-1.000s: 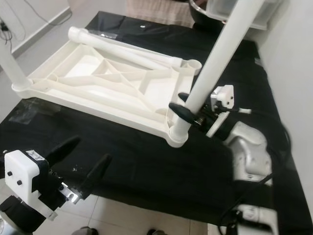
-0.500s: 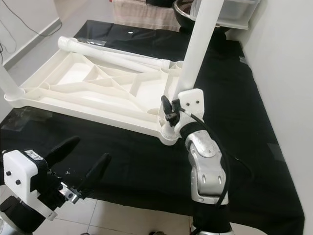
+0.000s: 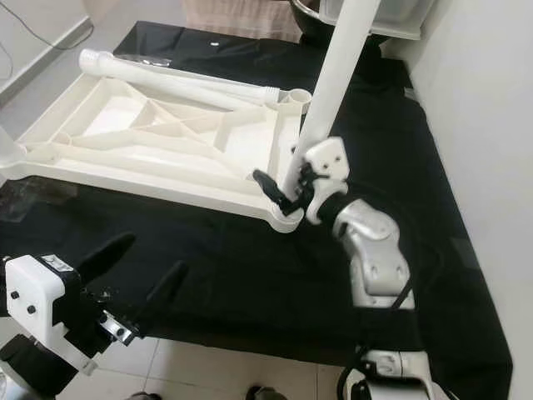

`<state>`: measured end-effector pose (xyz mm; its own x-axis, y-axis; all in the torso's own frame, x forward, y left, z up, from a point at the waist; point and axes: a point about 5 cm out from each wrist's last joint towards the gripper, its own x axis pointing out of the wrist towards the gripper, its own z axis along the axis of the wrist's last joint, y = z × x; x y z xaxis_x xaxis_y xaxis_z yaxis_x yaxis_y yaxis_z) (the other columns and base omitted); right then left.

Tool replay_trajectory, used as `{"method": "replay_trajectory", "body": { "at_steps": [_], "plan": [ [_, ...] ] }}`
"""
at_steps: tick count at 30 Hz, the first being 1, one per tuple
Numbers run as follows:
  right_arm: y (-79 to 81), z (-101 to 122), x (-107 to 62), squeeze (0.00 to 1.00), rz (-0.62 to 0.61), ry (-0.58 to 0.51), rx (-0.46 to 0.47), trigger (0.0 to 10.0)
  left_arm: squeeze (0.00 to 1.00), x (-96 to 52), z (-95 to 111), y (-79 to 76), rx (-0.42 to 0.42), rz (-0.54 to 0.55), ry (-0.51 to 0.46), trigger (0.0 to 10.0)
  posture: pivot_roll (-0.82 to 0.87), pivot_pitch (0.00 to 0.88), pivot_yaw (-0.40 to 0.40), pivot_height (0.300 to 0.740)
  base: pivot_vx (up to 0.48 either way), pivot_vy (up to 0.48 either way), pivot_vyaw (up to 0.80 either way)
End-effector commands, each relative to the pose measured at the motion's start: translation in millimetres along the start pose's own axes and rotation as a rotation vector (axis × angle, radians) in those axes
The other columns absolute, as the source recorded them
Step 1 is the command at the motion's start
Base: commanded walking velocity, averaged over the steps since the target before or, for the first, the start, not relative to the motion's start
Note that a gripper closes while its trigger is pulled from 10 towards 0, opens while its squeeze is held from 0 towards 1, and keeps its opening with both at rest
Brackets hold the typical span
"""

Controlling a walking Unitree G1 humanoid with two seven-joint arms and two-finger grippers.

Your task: Building children table

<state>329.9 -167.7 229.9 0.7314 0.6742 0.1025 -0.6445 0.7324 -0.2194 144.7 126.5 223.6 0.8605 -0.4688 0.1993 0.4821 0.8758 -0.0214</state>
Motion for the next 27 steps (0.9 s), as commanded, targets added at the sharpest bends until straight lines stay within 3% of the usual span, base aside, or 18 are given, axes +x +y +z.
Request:
{"method": "replay_trajectory", "body": {
  "at_steps": [1,4,5,8,10,11,13,14,21,27],
  "plan": [
    [-6.6,-6,5.2,0.0,0.142,0.038,-0.012,10.0,0.0,-1.3,0,-0.3,0.0,0.002,-0.002,10.0,0.2,0.215,-0.105,0.74,0.0,0.0,0.0],
    [-12.8,-6,7.3,0.0,0.145,0.059,-0.043,10.0,0.0,-1.3,0,-0.2,0.0,0.003,-0.003,10.0,0.2,0.215,-0.105,0.74,0.0,0.0,0.0],
    [-22.4,-4,11.8,0.0,0.182,0.052,-0.016,10.0,0.0,-1.1,0,0.0,0.0,0.003,-0.003,10.0,0.2,0.222,-0.104,0.74,0.0,0.0,0.0],
    [-28.8,-2,14.2,0.0,0.281,0.033,0.049,10.0,0.0,-0.9,1,0.5,0.002,0.006,-0.004,10.0,0.21,0.225,-0.102,0.74,0.0,0.0,0.0],
    [-29.1,-2,14.2,0.0,0.284,0.034,0.049,10.0,0.0,-0.8,1,0.6,0.002,0.006,-0.005,10.0,0.21,0.225,-0.102,0.74,0.0,0.0,0.0],
    [-33.8,-1,14.8,0.0,0.295,0.025,0.057,3.8,0.0,-0.9,1,0.7,0.003,0.007,-0.005,10.0,0.21,0.226,-0.103,0.74,0.0,0.0,0.0],
    [-35.7,-1,14.8,0.0,0.298,0.02,0.062,3.8,0.0,-0.9,1,0.6,0.003,0.007,-0.005,10.0,0.21,0.226,-0.103,0.74,0.0,0.0,0.0],
    [-40.6,0,13.7,0.0,0.303,0.008,0.086,0.0,0.0,-0.8,1,0.9,0.004,0.007,-0.005,10.0,0.21,0.227,-0.102,0.74,0.0,0.0,0.0],
    [-49.4,-6,3.4,0.0,0.304,0.02,0.098,0.0,0.0,-0.6,1,0.7,0.004,0.006,-0.004,10.0,0.21,0.228,-0.101,0.74,0.0,0.0,0.0],
    [-57.9,-18,-23.1,0.0,0.264,0.035,0.127,0.0,0.0,-0.4,1,0.5,0.002,0.005,-0.004,10.0,0.19,0.229,-0.103,0.74,0.0,0.0,0.0]
  ]
}}
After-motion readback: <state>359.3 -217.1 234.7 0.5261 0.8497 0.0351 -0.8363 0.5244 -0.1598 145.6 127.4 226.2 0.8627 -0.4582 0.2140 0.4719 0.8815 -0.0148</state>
